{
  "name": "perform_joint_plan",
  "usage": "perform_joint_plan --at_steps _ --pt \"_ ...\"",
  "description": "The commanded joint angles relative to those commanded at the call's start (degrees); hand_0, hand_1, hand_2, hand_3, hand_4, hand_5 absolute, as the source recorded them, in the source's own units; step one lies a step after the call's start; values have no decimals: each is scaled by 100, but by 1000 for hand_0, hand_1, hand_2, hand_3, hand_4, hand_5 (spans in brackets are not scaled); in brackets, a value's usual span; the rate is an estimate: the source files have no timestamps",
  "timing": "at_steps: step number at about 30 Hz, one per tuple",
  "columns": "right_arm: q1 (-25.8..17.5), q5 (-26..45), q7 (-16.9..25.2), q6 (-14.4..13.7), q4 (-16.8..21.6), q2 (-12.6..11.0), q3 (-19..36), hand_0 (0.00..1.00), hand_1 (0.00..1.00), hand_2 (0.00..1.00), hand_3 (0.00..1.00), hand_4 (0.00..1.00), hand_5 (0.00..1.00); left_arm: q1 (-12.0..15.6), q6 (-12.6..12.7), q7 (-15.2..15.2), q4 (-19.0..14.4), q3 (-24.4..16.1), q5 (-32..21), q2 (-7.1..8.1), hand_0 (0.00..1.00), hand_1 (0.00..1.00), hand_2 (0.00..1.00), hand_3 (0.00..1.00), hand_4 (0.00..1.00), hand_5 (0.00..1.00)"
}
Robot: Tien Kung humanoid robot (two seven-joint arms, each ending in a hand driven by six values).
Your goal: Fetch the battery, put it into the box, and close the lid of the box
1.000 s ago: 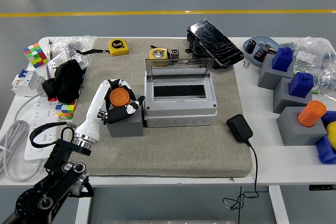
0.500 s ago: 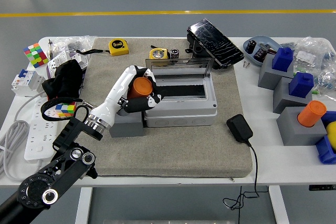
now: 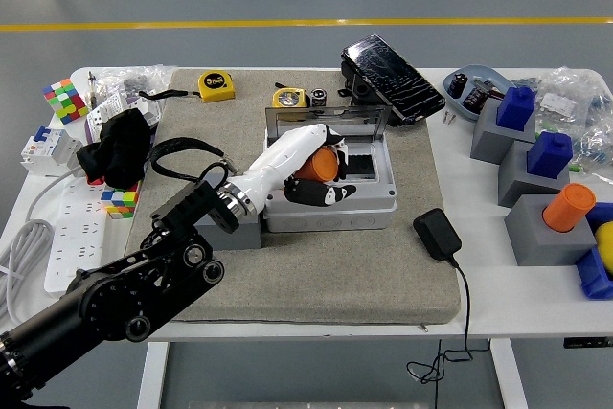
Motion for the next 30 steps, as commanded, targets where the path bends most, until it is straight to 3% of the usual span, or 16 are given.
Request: perform_joint_plan --at_steps 4,5,6,11,12,17,18,25,30 --pt "19 48 8 -1 0 -1 -57 640 664 673 605 993 586 -291 8 37 321 163 105 -191 166 154 236 323 893 2" --pt "21 50 7 0 0 0 -63 640 664 673 605 993 586 -327 8 39 366 182 127 -222 166 154 236 323 893 2" --pt "23 66 10 0 0 -1 -81 640 665 673 606 993 587 -364 22 24 415 206 141 -261 184 200 269 400 920 2" --pt "6 46 4 3 0 -6 -80 640 665 673 606 993 587 -459 198 -185 572 252 139 -412 184 200 269 400 920 2" --pt "1 42 3 3 0 -7 -77 639 665 674 605 994 587 -462 246 -251 599 239 134 -420 304 411 465 638 982 14" --pt "-21 44 8 3 0 -8 -81 639 665 674 605 994 587 -422 424 -441 689 127 290 -420 304 411 465 638 982 14" --pt "-21 46 10 3 0 -9 -82 639 665 674 605 993 586 -421 455 -476 703 117 325 -420 561 688 717 782 998 63" --pt "-12 82 17 -5 0 0 -78 639 665 673 605 994 587 -402 486 -501 804 112 437 -420 555 683 726 791 998 92" --pt "-11 100 21 -7 0 7 -82 639 665 674 606 993 586 -323 463 -535 637 31 374 -415 527 674 722 788 998 91"
